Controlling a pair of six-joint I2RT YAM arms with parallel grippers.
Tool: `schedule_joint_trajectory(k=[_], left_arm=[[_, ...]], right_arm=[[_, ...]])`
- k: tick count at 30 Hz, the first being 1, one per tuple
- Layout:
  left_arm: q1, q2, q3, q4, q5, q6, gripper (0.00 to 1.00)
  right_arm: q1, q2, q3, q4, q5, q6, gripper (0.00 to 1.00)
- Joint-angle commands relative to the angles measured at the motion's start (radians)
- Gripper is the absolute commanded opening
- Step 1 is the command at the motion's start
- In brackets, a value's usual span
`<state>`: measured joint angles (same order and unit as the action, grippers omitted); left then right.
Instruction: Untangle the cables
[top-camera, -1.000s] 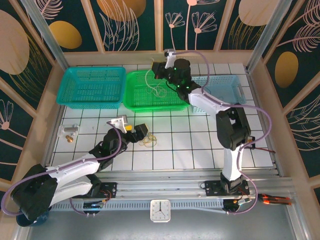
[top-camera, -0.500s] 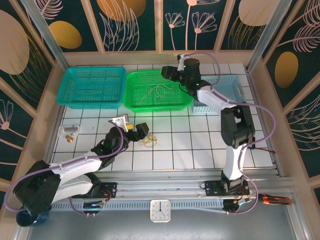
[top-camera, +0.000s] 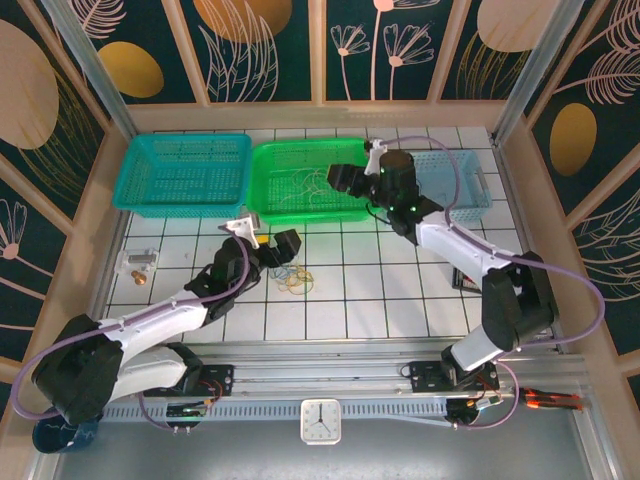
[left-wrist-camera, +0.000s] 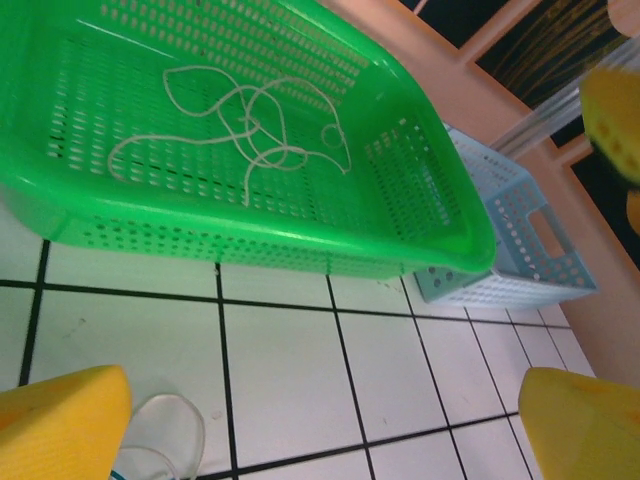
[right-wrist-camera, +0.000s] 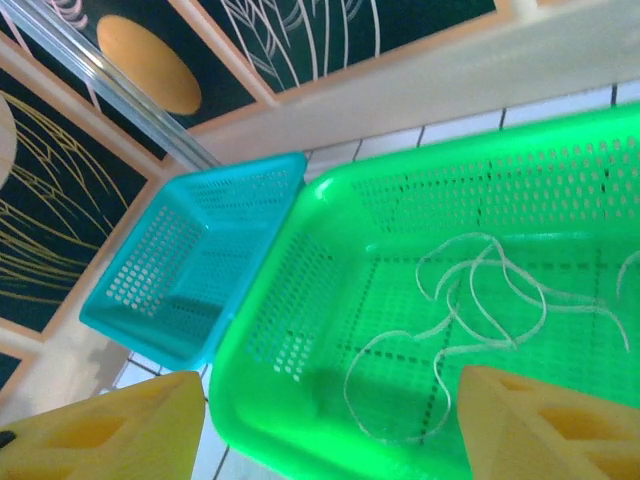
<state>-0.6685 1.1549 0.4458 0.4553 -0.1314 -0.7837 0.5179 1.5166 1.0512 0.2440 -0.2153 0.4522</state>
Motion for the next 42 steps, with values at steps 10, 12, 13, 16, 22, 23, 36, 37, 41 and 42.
schedule_joint_trajectory(k=[10, 12, 13, 16, 22, 23, 36, 37, 41, 42], left_arm=[[0.132, 0.019, 0.033, -0.200, 0.127, 0.006, 0.99], [0.137, 0.023, 0.034, -0.215, 0.144, 0.016, 0.99], [0.136, 0.029, 0.037, -0.221, 0.153, 0.019, 0.99], [0.138, 0.050, 0.037, -0.226, 0.184, 0.021, 0.99], [0.138, 0.089, 0.035, -0.192, 0.231, 0.005, 0.99], [0.138, 0.092, 0.034, -0.187, 0.234, 0.003, 0.99], [0.138, 0.121, 0.041, -0.162, 0.256, -0.009, 0.99], [0.138, 0.121, 0.040, -0.160, 0.257, -0.012, 0.99], [0.138, 0.118, 0.037, -0.155, 0.261, -0.016, 0.99], [0.139, 0.118, 0.036, -0.154, 0.262, -0.016, 0.99]], right_arm=[[0.158, -0.119, -0.242, -0.037, 0.052, 0.001, 0.64], [0.166, -0.108, -0.277, -0.013, 0.007, -0.008, 0.62], [0.170, -0.101, -0.292, 0.002, -0.023, -0.017, 0.60], [0.192, -0.074, -0.323, 0.025, -0.081, -0.066, 0.55], [0.243, -0.011, -0.358, 0.056, -0.144, -0.146, 0.46], [0.248, 0.000, -0.362, 0.063, -0.156, -0.150, 0.46], [0.306, 0.158, -0.353, 0.137, -0.183, -0.175, 0.47], [0.306, 0.166, -0.349, 0.142, -0.185, -0.175, 0.46], [0.307, 0.192, -0.340, 0.153, -0.188, -0.171, 0.42], [0.307, 0.198, -0.338, 0.156, -0.188, -0.170, 0.41]])
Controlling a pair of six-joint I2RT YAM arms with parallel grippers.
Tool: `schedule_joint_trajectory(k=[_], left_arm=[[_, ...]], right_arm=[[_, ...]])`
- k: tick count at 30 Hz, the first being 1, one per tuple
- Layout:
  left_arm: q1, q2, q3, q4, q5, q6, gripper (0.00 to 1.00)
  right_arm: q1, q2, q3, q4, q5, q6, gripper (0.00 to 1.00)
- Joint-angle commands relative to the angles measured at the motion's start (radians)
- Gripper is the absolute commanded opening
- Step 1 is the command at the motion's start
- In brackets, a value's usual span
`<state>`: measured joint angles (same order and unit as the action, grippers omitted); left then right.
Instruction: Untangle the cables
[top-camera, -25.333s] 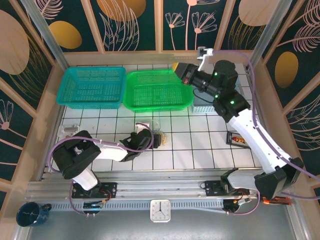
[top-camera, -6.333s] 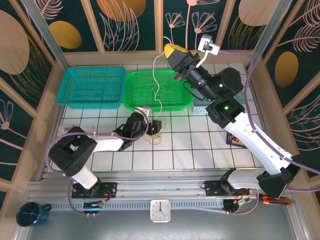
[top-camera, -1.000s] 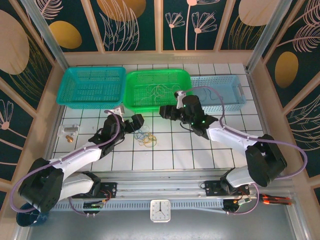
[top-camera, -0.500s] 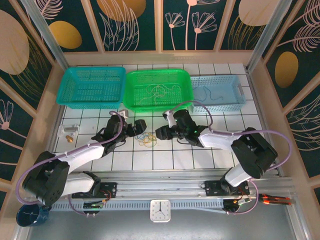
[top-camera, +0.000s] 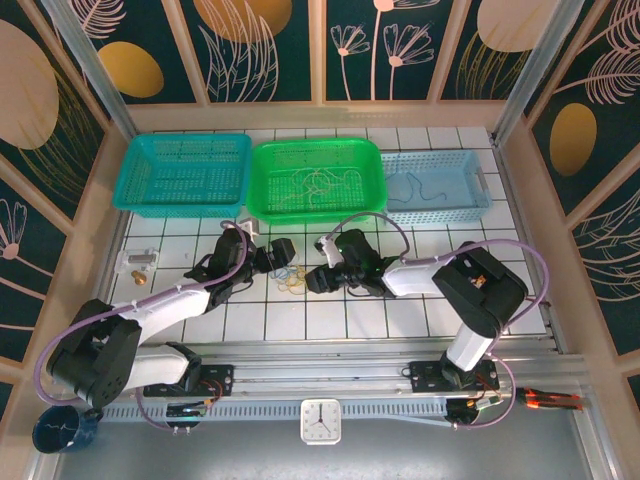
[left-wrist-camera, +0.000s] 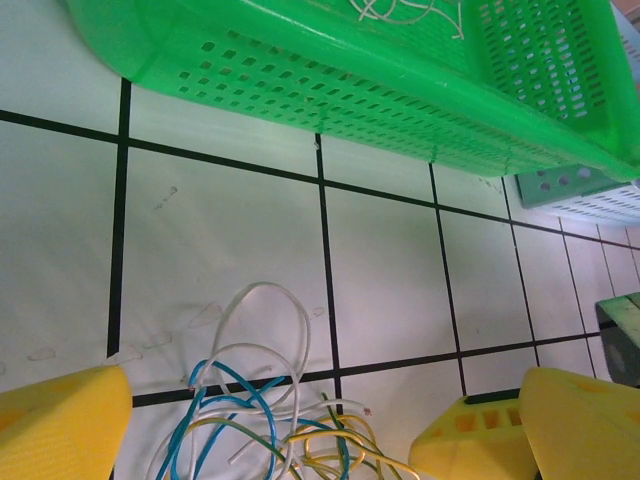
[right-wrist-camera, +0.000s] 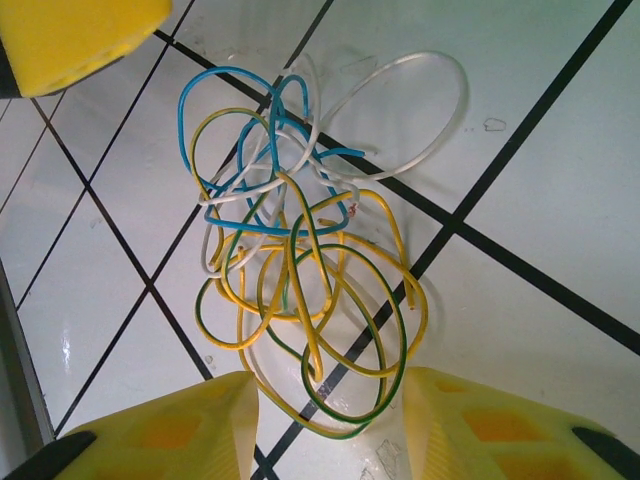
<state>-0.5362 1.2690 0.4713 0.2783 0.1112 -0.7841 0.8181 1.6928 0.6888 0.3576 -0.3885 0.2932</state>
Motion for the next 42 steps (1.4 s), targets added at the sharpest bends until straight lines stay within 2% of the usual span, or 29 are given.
schedule_joint_trajectory(k=[1, 20, 29, 42], left_arm=[[0.005, 0.004, 0.010, 0.024, 0.020, -0.015, 0.99], [0.005, 0.015, -0.003, 0.051, 0.028, -0.032, 0.99], [0.006, 0.024, -0.006, 0.059, 0.035, -0.036, 0.99], [0.005, 0.068, -0.023, 0.094, 0.048, -0.031, 0.99]], right_arm=[[0.007, 0.027, 0.028, 0.045, -0.018, -0.010, 0.41], [0.000, 0.073, 0.064, 0.070, -0.032, -0.002, 0.25], [-0.007, 0.026, 0.049, 0.042, -0.032, -0.005, 0.00], [-0.007, -0.146, 0.016, -0.024, -0.010, 0.007, 0.00]])
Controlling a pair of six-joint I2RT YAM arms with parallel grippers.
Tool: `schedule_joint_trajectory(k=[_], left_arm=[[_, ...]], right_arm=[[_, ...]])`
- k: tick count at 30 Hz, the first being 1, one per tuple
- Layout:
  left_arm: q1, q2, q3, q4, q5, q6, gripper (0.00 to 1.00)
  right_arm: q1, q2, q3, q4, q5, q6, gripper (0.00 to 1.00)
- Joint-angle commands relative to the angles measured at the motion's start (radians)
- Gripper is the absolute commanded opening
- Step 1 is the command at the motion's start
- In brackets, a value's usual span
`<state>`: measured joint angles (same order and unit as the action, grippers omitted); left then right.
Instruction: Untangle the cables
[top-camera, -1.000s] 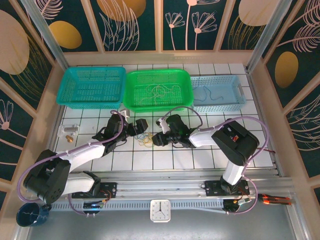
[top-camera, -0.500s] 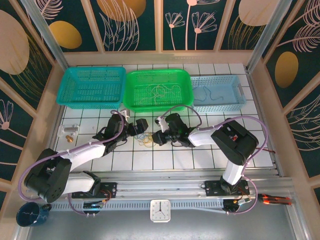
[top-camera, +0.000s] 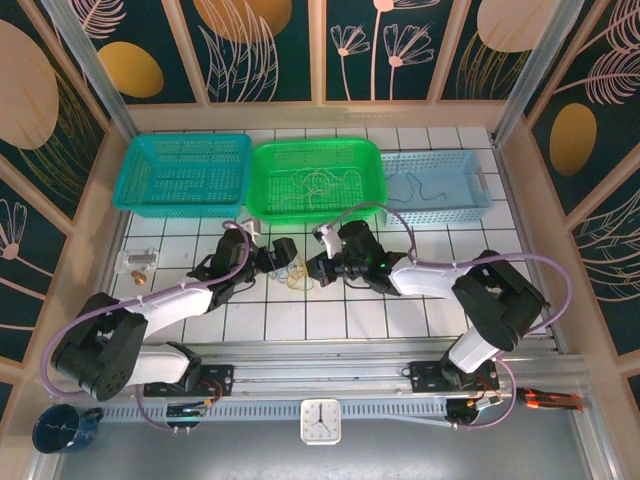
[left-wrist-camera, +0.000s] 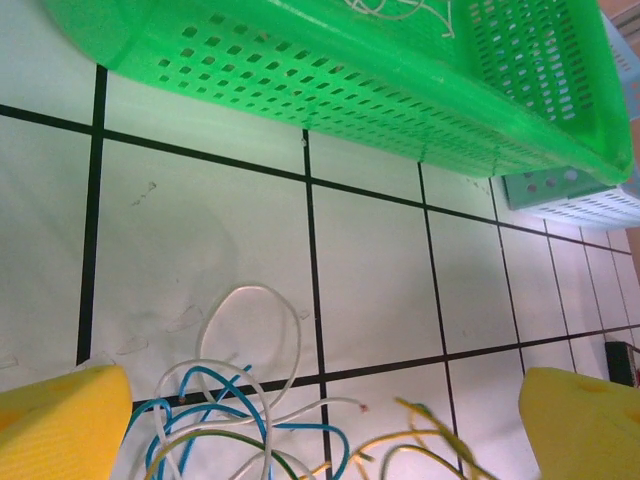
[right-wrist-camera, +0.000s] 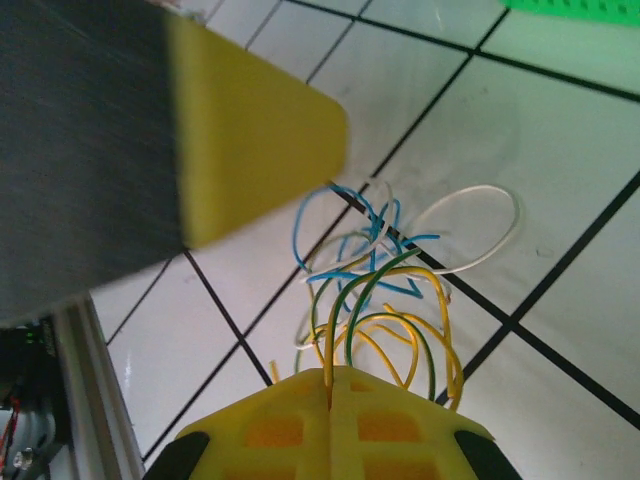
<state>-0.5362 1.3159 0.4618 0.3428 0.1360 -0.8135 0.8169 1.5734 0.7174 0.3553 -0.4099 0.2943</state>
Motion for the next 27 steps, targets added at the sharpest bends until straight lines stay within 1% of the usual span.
schedule_joint_trajectory(k=[1, 8, 12, 16, 22, 27], left_arm=[[0.006, 0.032, -0.012, 0.029, 0.026, 0.004, 0.99], [0.005, 0.120, -0.024, 0.035, 0.030, 0.031, 0.99], [0.006, 0.171, -0.048, 0.077, 0.049, 0.024, 0.99], [0.006, 0.215, -0.061, 0.108, 0.072, 0.017, 0.99], [0.006, 0.217, -0.062, 0.113, 0.077, 0.019, 0.99], [0.006, 0.178, -0.045, 0.085, 0.075, 0.026, 0.99]], right_arm=[[-0.006, -0.027, -0.011, -0.023, 0.013, 0.007, 0.00], [-0.010, -0.038, -0.005, -0.014, 0.020, 0.013, 0.00], [-0.021, -0.058, -0.014, 0.000, 0.020, 0.023, 0.00], [-0.047, -0.108, -0.060, 0.078, 0.001, 0.063, 0.00], [-0.088, -0.160, -0.129, 0.193, -0.033, 0.122, 0.00], [-0.104, -0.127, -0.137, 0.207, -0.065, 0.134, 0.00]])
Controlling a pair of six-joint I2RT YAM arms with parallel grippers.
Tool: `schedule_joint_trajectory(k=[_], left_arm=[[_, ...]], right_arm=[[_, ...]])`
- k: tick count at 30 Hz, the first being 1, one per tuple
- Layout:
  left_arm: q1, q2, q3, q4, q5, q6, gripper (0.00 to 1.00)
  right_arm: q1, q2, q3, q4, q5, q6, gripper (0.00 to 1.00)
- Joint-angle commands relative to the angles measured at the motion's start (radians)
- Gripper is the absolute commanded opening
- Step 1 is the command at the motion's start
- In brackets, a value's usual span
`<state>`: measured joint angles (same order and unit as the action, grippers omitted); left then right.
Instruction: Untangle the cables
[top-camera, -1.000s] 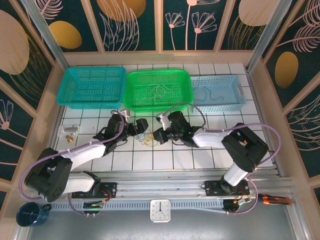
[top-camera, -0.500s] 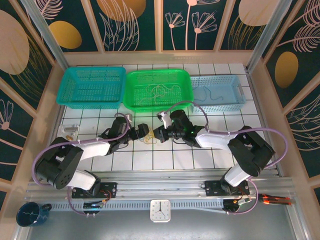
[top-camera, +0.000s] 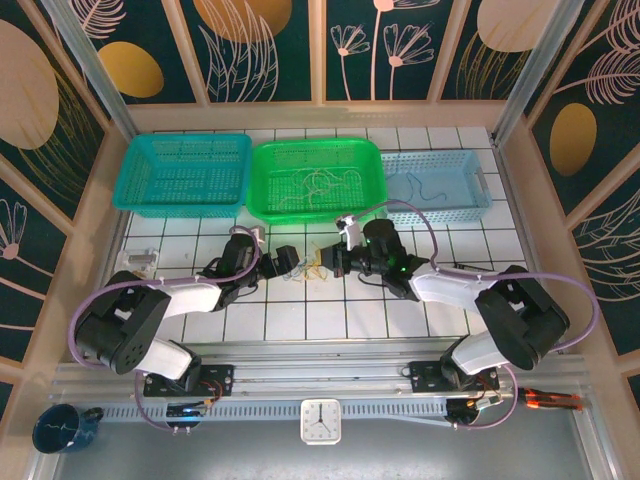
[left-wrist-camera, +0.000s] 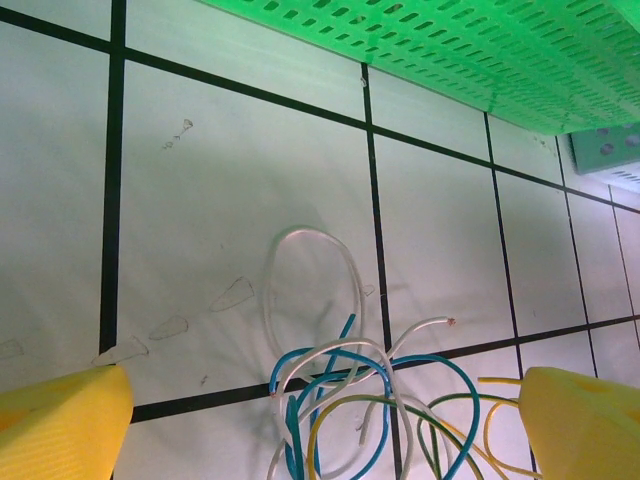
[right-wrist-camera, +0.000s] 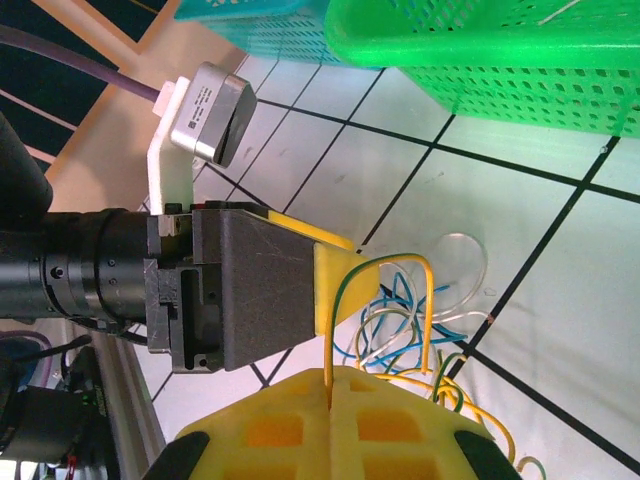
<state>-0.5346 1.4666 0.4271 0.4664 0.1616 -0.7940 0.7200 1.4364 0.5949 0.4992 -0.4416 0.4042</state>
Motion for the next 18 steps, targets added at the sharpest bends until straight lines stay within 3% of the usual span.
schedule_joint_trajectory(k=[1, 10, 18], left_arm=[[0.003, 0.015, -0.005, -0.048, 0.048, 0.008, 0.99], [0.004, -0.095, 0.036, -0.102, 0.057, 0.009, 0.99], [0.004, -0.177, 0.047, -0.026, 0.110, -0.094, 0.99]], right_arm=[[-0.007, 0.015, -0.017, 0.066, -0.034, 0.024, 0.00], [-0.008, 0.026, -0.026, 0.093, -0.057, 0.036, 0.00], [-0.010, -0.030, -0.053, 0.146, -0.073, 0.038, 0.00]])
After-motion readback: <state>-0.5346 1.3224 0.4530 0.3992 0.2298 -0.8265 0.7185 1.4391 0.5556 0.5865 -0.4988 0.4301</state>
